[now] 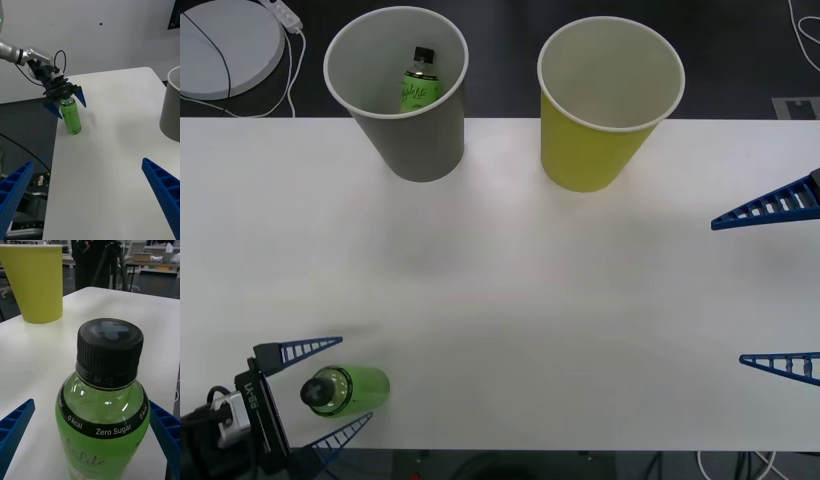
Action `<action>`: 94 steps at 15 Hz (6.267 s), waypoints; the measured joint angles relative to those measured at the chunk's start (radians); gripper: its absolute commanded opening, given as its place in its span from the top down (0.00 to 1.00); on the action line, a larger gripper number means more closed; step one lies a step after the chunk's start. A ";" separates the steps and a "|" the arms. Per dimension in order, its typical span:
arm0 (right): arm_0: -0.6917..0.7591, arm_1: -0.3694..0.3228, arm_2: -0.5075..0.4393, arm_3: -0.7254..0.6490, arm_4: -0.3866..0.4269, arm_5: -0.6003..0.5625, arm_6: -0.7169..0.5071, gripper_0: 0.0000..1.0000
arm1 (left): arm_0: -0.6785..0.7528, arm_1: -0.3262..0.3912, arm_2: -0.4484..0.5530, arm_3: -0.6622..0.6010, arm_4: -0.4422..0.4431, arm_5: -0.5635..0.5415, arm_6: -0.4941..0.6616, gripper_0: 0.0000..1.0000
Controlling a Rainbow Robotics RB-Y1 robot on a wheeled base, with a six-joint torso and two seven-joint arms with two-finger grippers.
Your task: Put the can into the green bin and the plastic bottle into the gray bin
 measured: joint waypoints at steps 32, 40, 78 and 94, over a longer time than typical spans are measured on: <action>0.000 0.000 0.000 0.000 0.000 0.000 0.000 0.00 | 0.086 0.009 -0.011 -0.189 -0.055 0.112 0.127 1.00; 0.000 0.000 0.000 0.000 0.000 0.000 0.000 0.00 | 0.183 0.023 0.054 -0.337 -0.010 0.249 0.212 1.00; 0.000 0.000 0.000 0.000 0.000 0.000 0.000 0.00 | 0.157 0.186 0.402 -0.894 -0.645 0.424 1.499 1.00; 0.000 0.000 0.000 0.000 0.000 0.000 0.000 0.00 | -0.130 0.299 0.340 -0.770 -0.722 0.411 1.609 1.00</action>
